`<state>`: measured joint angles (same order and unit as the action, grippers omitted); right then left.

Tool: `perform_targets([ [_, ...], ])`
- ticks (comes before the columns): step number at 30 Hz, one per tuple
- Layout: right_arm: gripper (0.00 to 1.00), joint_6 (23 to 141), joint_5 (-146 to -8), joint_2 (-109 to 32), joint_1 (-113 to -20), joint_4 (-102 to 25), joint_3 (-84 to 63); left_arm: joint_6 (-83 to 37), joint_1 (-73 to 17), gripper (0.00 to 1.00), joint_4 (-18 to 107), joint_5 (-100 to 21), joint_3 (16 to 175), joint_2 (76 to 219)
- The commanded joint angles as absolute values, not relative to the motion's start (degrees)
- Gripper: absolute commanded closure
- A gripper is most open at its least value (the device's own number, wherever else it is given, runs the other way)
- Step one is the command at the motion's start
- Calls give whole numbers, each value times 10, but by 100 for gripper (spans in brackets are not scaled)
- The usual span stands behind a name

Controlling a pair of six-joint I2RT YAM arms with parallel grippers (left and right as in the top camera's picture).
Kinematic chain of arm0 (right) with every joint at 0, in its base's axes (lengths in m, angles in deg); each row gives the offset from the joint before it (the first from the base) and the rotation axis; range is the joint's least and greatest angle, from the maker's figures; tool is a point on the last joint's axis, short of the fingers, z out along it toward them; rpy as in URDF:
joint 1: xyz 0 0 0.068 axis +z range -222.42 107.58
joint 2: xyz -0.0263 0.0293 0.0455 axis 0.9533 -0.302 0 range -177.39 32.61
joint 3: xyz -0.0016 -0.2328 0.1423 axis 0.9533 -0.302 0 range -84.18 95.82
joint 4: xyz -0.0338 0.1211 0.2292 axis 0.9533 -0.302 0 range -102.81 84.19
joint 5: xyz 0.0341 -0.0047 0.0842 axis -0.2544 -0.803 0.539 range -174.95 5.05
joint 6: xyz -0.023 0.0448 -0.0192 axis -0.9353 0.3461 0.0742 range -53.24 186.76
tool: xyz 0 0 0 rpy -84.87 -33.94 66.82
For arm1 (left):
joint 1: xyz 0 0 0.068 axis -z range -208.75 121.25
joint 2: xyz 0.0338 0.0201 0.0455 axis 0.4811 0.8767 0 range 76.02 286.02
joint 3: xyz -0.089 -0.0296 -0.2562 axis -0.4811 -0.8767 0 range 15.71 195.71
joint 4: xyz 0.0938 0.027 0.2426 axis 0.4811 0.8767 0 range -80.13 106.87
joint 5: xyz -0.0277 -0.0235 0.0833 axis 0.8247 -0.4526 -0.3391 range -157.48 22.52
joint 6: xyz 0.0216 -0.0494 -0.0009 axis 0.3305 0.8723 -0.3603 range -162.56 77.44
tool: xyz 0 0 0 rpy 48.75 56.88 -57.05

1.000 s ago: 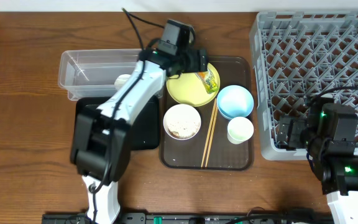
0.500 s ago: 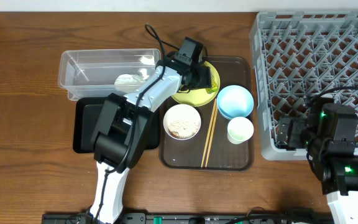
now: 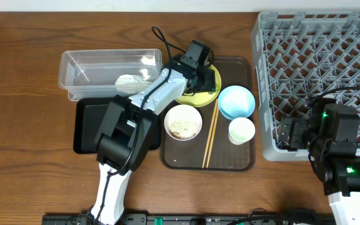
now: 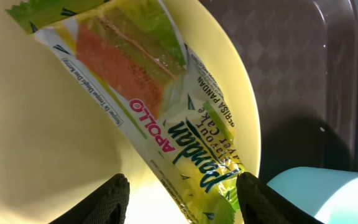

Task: Sort waste into correct bins and load items into the dishwasher rack
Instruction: 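Carry the wrapper to the clear bin and open the left gripper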

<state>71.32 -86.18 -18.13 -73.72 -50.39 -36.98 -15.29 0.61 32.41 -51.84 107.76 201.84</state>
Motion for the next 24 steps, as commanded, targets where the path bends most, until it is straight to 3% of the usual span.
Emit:
perform_targets([
  [1,1,719,-859,-179,-728,-505,-358,-143,8,41,327,-532,1068,2024],
  [10,1,719,-859,-179,-728,-506,-358,-142,15,47,327,-534,1059,2024],
  [13,1,719,-859,-179,-728,-507,-358,-142,15,59,326,-534,1059,2024],
  [18,1,719,-859,-179,-728,-507,-358,-142,16,67,329,-534,1059,2024],
  [24,1,719,-859,-179,-728,-510,-358,-142,16,87,340,-537,1059,2024],
])
